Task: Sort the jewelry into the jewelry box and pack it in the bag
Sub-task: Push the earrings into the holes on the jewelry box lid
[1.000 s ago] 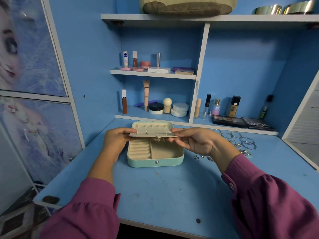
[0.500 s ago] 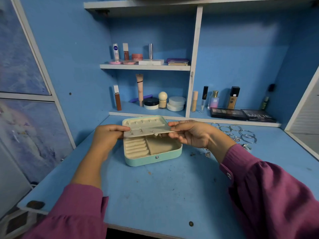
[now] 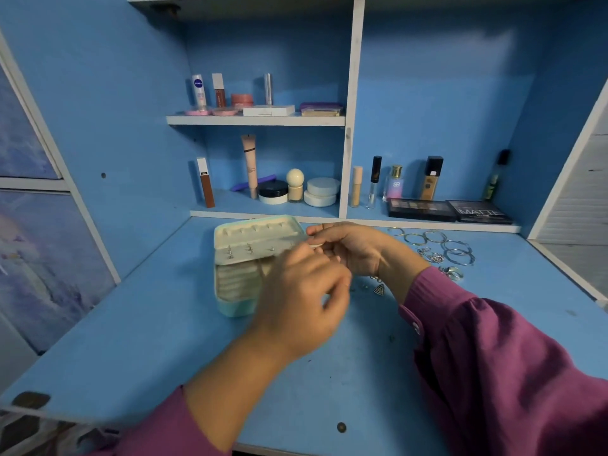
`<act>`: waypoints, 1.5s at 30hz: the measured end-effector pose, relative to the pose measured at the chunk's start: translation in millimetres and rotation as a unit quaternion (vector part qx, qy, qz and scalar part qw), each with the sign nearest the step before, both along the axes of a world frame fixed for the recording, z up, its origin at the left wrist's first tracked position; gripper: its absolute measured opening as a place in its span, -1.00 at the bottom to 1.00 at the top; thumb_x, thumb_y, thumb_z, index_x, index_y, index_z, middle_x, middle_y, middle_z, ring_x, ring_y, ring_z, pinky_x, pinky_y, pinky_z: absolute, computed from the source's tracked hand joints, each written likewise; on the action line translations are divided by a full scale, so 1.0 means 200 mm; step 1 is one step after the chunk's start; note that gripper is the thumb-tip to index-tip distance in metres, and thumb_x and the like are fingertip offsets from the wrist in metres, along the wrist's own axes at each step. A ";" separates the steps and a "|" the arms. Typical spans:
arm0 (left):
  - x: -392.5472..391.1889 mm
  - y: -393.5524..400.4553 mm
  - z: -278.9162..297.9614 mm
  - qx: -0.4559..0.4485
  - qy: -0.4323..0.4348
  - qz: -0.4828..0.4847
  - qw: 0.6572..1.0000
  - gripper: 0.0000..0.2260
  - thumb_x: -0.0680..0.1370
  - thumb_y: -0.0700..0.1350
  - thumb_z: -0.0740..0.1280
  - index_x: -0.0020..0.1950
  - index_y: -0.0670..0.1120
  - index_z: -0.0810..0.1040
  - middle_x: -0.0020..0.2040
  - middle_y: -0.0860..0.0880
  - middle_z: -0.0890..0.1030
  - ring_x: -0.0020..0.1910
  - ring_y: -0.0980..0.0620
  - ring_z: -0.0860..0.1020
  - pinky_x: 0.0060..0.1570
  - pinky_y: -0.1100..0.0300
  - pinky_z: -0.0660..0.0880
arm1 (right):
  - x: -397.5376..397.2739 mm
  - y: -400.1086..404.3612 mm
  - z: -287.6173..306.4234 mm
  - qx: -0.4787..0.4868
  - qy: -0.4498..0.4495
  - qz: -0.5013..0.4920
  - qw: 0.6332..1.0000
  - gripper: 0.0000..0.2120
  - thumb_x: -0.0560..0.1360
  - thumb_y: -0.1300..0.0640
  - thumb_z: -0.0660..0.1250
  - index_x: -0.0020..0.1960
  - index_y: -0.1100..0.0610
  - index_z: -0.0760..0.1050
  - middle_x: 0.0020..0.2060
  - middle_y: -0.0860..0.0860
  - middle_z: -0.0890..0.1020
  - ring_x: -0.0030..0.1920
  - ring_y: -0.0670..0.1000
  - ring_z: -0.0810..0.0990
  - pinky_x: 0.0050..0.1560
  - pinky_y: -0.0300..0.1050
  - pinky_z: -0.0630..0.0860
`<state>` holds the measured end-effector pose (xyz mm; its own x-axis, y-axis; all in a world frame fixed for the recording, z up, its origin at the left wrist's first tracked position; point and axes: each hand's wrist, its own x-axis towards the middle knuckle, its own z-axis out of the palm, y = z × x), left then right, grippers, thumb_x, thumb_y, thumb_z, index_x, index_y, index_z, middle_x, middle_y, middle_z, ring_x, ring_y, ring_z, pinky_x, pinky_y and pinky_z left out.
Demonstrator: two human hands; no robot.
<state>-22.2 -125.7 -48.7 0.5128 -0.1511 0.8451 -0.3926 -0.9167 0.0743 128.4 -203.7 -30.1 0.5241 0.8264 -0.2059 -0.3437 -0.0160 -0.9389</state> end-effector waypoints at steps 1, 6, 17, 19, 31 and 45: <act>0.03 -0.02 -0.03 0.043 0.030 0.027 0.998 -0.84 0.45 -0.17 0.29 -0.29 -0.11 0.62 -0.32 0.01 0.56 -0.21 -0.06 0.43 -0.15 0.09 0.38 | 0.00 0.00 0.00 -0.001 -0.004 0.001 1.000 -0.84 0.46 0.36 0.28 -0.14 0.11 0.46 -0.41 0.00 0.53 -0.42 -0.11 0.50 -0.42 -0.33 0.35; 0.11 0.01 -0.11 0.168 0.109 0.114 0.973 -0.90 0.40 -0.09 0.37 -0.23 0.05 0.68 -0.25 0.04 0.50 -0.10 -0.08 0.44 -0.08 0.09 0.26 | 0.02 0.01 -0.02 -0.008 -0.011 -0.006 1.000 -0.84 0.38 0.32 0.34 -0.12 0.10 0.49 -0.30 0.04 0.53 -0.26 -0.04 0.47 -0.25 -0.27 0.38; 0.18 0.01 -0.12 0.171 0.155 0.108 0.967 -0.89 0.38 -0.03 0.34 -0.24 0.03 0.65 -0.24 0.00 0.54 -0.14 -0.11 0.50 -0.12 0.03 0.50 | 0.04 0.01 -0.03 0.012 0.009 0.005 1.000 -0.78 0.27 0.29 0.40 -0.13 0.11 0.50 -0.21 0.07 0.51 -0.20 -0.01 0.48 -0.27 -0.28 0.51; 0.18 0.01 -0.13 0.169 0.158 0.121 0.965 -0.88 0.39 -0.03 0.32 -0.24 0.01 0.65 -0.23 0.02 0.53 -0.12 -0.09 0.49 -0.11 0.02 0.51 | 0.04 0.01 -0.03 0.017 0.013 0.006 1.000 -0.78 0.27 0.29 0.40 -0.11 0.11 0.50 -0.20 0.08 0.52 -0.18 0.00 0.49 -0.27 -0.28 0.53; 0.21 -0.06 -0.10 0.200 0.177 0.183 0.946 -0.85 0.20 -0.06 0.58 -0.35 0.00 0.63 -0.30 0.06 0.52 -0.19 -0.04 0.49 -0.16 0.13 0.17 | 0.04 0.01 -0.03 0.028 0.048 0.016 0.998 -0.87 0.41 0.32 0.32 -0.14 0.11 0.50 -0.16 0.15 0.63 -0.12 0.04 0.64 -0.01 -0.20 0.56; 0.18 -0.03 -0.10 0.258 0.133 0.173 0.941 -0.83 0.27 -0.16 0.51 -0.29 -0.07 0.54 -0.27 -0.03 0.51 -0.20 -0.08 0.48 -0.17 0.07 0.31 | 0.05 0.01 -0.04 0.020 0.028 0.040 0.999 -0.71 0.19 0.25 0.55 -0.13 0.15 0.56 -0.15 0.13 0.64 -0.10 0.02 0.56 0.06 -0.19 0.42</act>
